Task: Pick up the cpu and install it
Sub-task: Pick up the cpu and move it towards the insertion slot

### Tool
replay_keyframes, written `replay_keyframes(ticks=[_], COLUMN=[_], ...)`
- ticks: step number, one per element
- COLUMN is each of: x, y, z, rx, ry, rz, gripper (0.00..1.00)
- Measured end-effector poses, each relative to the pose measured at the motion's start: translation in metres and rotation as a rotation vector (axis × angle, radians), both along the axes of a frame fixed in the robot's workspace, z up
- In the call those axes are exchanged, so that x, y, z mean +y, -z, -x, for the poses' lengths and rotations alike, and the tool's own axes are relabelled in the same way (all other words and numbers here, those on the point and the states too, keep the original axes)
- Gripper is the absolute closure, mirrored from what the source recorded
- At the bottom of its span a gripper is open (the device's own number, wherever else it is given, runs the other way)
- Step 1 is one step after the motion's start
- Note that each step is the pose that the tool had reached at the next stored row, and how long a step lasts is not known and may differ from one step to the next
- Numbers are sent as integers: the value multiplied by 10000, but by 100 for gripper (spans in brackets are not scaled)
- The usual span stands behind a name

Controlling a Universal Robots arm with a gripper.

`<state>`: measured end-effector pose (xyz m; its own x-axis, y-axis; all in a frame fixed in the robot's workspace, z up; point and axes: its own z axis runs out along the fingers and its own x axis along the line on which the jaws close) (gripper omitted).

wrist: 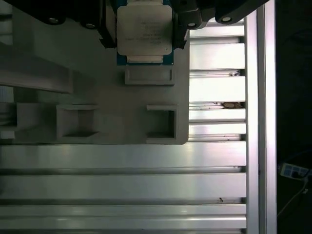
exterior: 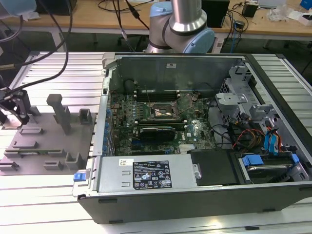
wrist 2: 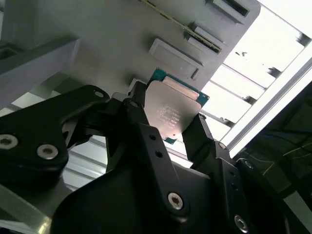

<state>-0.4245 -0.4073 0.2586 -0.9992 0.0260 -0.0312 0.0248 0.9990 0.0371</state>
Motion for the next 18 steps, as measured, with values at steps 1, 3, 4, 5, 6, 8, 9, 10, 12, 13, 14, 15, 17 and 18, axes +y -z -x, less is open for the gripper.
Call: replay_keyframes(ticks=[1, 3, 4, 5, 6, 8, 9, 10, 12, 13, 14, 15, 17, 18], x=[0, 0, 1, 1, 1, 3, 5, 5, 6, 7, 7, 7, 8, 8], y=[-30, -75, -91, -108, -126, -197, -228, -250, -317, -354, -384, -420, -480, -504], z=[0, 0, 0, 0, 0, 0, 0, 0, 0, 0, 0, 0, 0, 0], rx=[0, 1, 0, 0, 1, 0, 0, 0, 1, 1, 1, 0, 0, 1], ry=[0, 0, 0, 0, 0, 0, 0, 0, -1, 0, 0, -1, 0, 0], rz=[0, 1, 0, 1, 1, 1, 0, 1, 1, 1, 0, 0, 0, 1], gripper=[45, 45, 45, 45, 45, 45, 45, 45, 45, 45, 45, 45, 45, 45])
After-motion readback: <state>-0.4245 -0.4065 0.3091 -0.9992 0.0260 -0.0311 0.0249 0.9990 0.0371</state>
